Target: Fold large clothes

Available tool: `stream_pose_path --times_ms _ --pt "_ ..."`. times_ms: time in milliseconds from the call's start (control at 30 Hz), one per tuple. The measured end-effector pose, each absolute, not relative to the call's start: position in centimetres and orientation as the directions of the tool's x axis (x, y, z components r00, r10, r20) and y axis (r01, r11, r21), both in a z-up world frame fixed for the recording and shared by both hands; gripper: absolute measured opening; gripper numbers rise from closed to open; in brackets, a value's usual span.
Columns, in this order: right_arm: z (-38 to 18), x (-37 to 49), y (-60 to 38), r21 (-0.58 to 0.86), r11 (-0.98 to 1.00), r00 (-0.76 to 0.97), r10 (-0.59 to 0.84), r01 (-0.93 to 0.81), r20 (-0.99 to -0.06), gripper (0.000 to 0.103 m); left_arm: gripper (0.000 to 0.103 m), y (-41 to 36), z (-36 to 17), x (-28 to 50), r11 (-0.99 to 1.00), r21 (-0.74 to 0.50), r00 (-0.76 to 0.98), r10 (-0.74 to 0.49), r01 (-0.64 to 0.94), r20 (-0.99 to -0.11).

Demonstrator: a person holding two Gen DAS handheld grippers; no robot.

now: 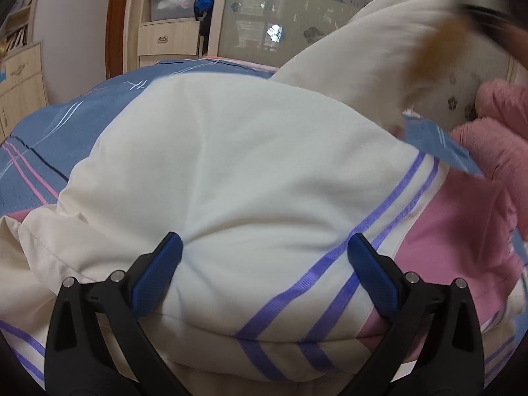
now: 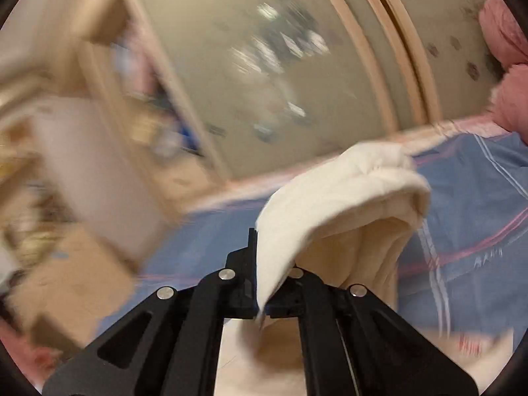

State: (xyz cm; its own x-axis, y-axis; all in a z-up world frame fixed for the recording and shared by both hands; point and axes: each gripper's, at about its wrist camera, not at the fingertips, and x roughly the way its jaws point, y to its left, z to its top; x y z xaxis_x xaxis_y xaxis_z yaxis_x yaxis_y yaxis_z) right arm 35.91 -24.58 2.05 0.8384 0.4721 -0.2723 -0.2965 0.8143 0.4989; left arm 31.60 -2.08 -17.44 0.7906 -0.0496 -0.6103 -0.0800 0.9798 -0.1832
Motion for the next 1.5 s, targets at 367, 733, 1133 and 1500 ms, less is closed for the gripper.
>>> stream_pose_path --times_ms 367,733,1133,1500 --pt "-14.9 13.3 -26.1 0.651 0.759 0.604 0.527 -0.018 -0.598 0.076 0.101 1.1 -17.0 29.9 0.929 -0.345 0.826 -0.09 -0.131 -0.557" --pt "-9.5 17.3 -32.9 0.533 0.846 0.772 0.346 -0.011 -0.533 0.097 0.101 1.2 -17.4 29.9 0.935 -0.328 0.809 -0.089 -0.133 -0.581" --pt "-11.8 19.3 -30.1 0.676 0.694 0.687 0.617 -0.247 -0.383 0.011 0.101 1.7 -17.0 29.6 0.925 -0.354 0.817 -0.095 -0.139 -0.569" --pt "-14.1 17.8 -26.6 0.615 0.743 0.574 0.633 -0.263 -0.52 0.025 0.101 3.3 -8.7 23.9 0.932 -0.251 0.882 0.125 -0.261 -0.455"
